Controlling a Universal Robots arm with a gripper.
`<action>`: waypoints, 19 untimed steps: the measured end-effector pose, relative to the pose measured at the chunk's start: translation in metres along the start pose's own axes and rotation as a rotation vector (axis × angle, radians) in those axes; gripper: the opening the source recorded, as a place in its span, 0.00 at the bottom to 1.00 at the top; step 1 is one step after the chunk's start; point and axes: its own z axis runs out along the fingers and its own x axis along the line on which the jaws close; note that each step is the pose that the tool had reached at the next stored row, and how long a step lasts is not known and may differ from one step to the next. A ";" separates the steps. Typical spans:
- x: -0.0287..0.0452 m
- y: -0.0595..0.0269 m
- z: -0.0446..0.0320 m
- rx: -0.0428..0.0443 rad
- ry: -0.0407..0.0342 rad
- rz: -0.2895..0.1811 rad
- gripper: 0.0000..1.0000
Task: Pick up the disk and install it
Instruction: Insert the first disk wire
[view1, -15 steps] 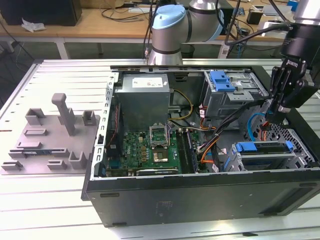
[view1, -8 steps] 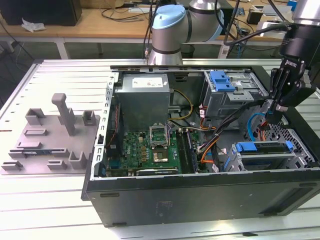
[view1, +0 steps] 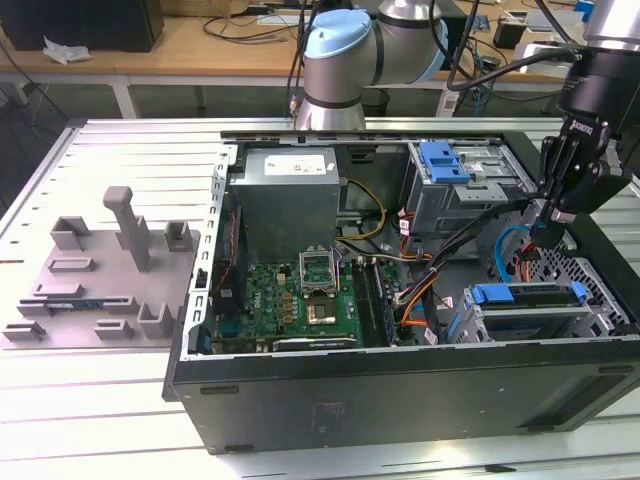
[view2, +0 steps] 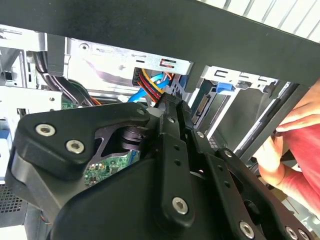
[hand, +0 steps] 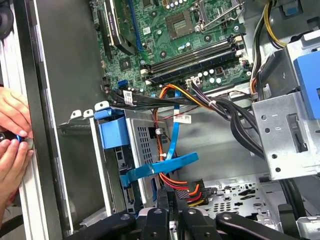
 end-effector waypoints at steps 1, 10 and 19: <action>0.0004 0.0006 0.0002 -0.0002 -0.0006 0.000 0.17; 0.0102 0.0012 -0.0023 0.0022 -0.0085 0.000 0.17; 0.0278 0.0016 -0.0014 0.0075 -0.0467 0.001 0.17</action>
